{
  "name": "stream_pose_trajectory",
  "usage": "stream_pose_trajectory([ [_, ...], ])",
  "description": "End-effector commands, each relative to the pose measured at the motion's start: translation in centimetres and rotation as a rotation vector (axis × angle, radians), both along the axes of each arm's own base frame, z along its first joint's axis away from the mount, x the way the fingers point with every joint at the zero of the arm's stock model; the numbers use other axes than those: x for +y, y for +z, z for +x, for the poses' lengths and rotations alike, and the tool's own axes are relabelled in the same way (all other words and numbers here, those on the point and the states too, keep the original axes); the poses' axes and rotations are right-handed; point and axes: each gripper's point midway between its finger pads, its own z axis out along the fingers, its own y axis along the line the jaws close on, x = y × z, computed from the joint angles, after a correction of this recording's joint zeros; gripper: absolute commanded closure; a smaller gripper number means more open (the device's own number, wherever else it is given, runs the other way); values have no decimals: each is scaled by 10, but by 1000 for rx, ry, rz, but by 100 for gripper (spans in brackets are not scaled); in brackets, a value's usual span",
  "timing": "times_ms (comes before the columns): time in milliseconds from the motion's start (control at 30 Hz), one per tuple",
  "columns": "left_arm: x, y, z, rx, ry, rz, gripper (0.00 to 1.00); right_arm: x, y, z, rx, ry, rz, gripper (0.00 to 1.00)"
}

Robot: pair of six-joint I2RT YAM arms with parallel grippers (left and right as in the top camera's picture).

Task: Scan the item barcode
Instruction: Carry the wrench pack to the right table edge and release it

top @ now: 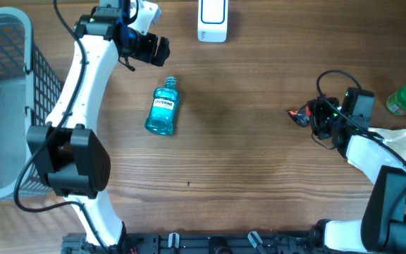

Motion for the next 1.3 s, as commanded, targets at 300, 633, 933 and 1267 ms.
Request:
stream_pose_trajectory([
  [300,-3,-12,10,-14,-20,5,0,-2,-6,-1,25,-21,-6,74],
  [633,-3,-29,8,30,-20,10,0,-1,-23,5,33,-19,-21,95],
  [933,-3,-29,7,40,1,-5,0,-10,13,11,-71,14,-54,95],
  [1267,-33,-18,11,5,-80,-141,0,-133,62,-80,40,-297,-303,95],
])
